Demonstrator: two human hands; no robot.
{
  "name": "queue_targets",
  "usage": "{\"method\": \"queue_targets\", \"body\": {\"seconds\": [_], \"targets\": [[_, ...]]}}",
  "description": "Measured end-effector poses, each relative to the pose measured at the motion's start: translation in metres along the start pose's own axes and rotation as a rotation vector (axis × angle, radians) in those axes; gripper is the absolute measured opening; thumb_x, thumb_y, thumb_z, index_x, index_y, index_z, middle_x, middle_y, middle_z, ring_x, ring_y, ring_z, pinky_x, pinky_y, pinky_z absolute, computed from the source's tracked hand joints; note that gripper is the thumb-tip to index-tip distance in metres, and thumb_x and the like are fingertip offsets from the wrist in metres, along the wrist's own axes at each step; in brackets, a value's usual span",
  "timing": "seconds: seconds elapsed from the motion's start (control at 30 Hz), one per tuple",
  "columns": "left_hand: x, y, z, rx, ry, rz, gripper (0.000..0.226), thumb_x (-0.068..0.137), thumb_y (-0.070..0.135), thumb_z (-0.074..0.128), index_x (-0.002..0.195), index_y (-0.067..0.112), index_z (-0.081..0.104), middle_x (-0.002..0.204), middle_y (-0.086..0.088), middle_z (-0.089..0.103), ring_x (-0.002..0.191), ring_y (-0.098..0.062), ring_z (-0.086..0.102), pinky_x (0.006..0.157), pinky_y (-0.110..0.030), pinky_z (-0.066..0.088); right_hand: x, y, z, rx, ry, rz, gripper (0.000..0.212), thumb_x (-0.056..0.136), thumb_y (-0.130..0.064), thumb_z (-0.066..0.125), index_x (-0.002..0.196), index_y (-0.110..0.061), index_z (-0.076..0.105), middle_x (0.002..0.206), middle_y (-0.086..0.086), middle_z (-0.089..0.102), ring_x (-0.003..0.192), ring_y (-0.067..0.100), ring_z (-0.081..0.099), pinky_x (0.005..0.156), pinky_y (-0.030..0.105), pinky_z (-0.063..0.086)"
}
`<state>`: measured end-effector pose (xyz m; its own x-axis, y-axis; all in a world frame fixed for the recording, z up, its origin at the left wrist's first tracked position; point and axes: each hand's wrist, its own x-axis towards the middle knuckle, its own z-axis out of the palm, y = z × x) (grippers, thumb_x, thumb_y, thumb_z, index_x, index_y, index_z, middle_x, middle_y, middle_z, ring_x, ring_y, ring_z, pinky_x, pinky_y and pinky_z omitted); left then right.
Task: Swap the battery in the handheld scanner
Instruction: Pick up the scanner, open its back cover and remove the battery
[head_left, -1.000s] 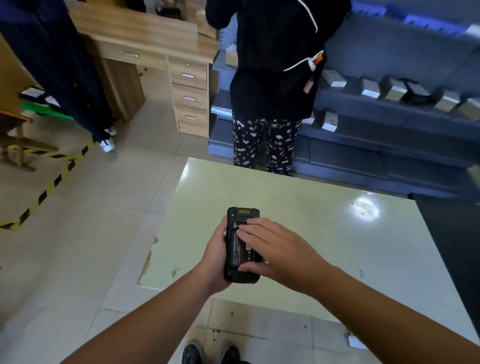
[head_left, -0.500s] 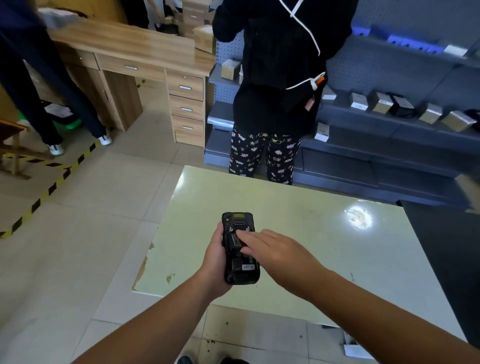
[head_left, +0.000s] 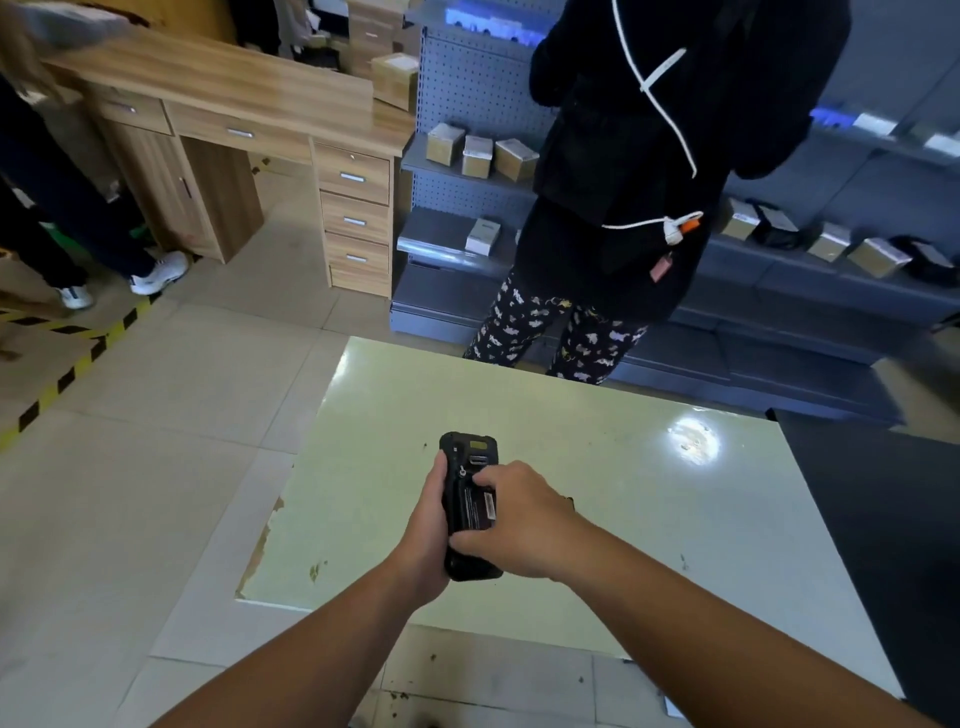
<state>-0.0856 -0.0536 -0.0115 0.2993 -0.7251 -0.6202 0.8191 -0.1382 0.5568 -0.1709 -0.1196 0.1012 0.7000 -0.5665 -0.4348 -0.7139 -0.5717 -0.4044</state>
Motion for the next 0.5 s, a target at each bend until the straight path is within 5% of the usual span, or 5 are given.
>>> {"method": "queue_targets", "body": {"seconds": [0.27,0.4,0.5], "targets": [[0.024,-0.004,-0.009,0.042,0.081,0.006,0.067,0.093,0.079,0.034,0.106,0.033,0.082,0.109,-0.005,0.082,0.099,-0.023,0.078,0.065,-0.032,0.062,0.009,-0.004,0.011,-0.142,0.028,0.025,0.047,0.079,-0.028,0.078,0.116,-0.019,0.051,0.116,0.003,0.035,0.084,0.025,0.063,0.071,0.036,0.055],[0.053,-0.007,-0.028,0.528,0.416,0.254,0.052,0.099,0.062,0.048,0.114,0.017,0.071,0.089,-0.002,0.078,0.08,-0.022,0.075,0.064,-0.032,0.055,0.016,0.008,0.005,-0.159,0.037,0.015,0.045,0.08,-0.03,0.078,0.113,-0.021,0.049,0.115,0.0,0.036,0.082,0.019,0.057,0.071,0.033,0.052],[0.08,-0.017,-0.047,0.828,0.531,0.29,0.044,0.103,0.048,0.049,0.133,0.016,0.053,0.101,-0.008,0.073,0.083,-0.026,0.07,0.064,-0.034,0.055,0.025,0.022,0.001,-0.185,0.007,0.044,0.042,0.082,-0.033,0.075,0.113,-0.019,0.049,0.112,-0.001,0.037,0.082,0.02,0.053,0.076,0.035,0.056]]}}
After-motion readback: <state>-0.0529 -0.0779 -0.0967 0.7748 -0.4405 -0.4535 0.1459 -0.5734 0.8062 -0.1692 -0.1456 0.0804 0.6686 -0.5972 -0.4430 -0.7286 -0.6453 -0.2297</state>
